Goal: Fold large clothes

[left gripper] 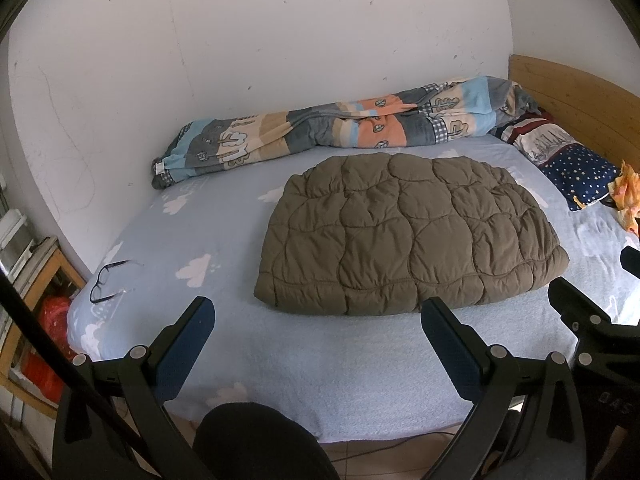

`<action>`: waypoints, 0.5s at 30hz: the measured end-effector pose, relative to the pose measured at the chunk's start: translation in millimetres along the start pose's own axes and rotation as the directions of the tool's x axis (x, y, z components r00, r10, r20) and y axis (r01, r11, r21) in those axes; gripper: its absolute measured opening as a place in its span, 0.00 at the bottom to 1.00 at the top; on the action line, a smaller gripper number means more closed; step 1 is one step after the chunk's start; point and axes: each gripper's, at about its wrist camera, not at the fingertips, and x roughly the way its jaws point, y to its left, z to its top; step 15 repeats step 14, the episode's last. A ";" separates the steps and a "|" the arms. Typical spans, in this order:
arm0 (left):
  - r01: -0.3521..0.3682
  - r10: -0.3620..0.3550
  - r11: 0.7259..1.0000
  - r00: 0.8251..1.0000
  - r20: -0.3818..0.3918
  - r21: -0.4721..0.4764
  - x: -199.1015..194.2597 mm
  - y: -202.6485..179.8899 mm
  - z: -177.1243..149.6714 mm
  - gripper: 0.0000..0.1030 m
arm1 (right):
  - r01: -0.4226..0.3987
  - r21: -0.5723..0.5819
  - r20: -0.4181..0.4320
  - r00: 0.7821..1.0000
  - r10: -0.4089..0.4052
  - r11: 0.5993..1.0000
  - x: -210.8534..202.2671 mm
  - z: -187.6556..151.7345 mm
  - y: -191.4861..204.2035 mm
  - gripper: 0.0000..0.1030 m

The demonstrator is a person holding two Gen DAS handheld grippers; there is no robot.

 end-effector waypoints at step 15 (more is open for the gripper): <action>0.021 -0.020 0.998 1.000 0.008 -0.052 -1.7 14.2 2.5 1.00 | -0.008 -0.001 -0.002 1.000 0.008 1.000 0.6 -2.9 -1.6 1.00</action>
